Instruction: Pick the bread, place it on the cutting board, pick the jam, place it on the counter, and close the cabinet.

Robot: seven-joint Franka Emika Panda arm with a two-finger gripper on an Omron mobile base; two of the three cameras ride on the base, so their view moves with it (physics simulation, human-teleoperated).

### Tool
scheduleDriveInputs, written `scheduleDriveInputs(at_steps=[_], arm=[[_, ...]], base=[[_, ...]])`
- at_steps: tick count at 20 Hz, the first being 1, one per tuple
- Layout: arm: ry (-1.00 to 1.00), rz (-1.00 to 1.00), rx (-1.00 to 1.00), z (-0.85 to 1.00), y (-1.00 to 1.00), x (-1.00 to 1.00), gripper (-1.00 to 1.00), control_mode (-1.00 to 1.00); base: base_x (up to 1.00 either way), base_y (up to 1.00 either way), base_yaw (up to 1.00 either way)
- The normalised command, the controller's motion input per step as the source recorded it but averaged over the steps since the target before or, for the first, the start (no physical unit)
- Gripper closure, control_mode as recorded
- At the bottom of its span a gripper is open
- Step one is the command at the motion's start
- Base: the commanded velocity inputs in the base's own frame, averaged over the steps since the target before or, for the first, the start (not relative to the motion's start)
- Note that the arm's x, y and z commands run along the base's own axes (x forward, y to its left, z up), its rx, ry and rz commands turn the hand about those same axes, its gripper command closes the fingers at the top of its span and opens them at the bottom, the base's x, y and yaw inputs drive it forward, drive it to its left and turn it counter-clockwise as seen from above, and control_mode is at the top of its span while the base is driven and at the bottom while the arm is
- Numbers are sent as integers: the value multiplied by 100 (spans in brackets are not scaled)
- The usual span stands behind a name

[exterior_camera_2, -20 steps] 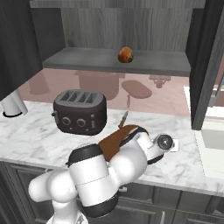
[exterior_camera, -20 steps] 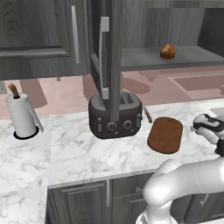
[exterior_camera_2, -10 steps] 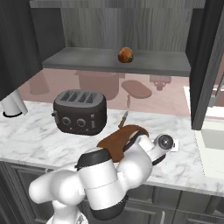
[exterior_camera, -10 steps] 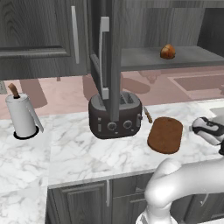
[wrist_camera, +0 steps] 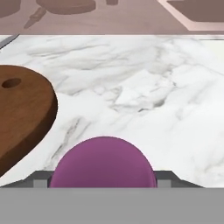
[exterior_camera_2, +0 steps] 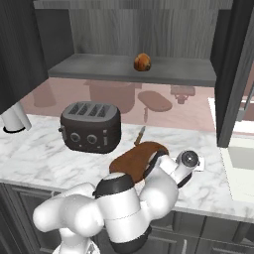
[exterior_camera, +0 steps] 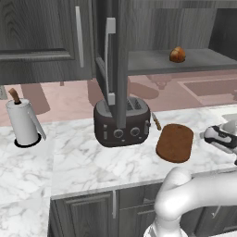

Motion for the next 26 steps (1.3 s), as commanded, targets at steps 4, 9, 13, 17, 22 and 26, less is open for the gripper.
scheduleDriveInputs(at_steps=[4,9,13,17,22,26], arm=[[4,0,0,-17,0,8,100,-100],[3,0,0,-12,0,4,100,-100],[0,0,0,-1,0,0,-100,-100],[0,0,0,0,0,0,-100,-100],[0,0,0,0,0,0,-100,-100],[0,0,0,0,0,0,-100,-100]], base=[[0,0,0],[0,0,0],[0,0,0],[0,0,0],[0,0,0],[0,0,0]])
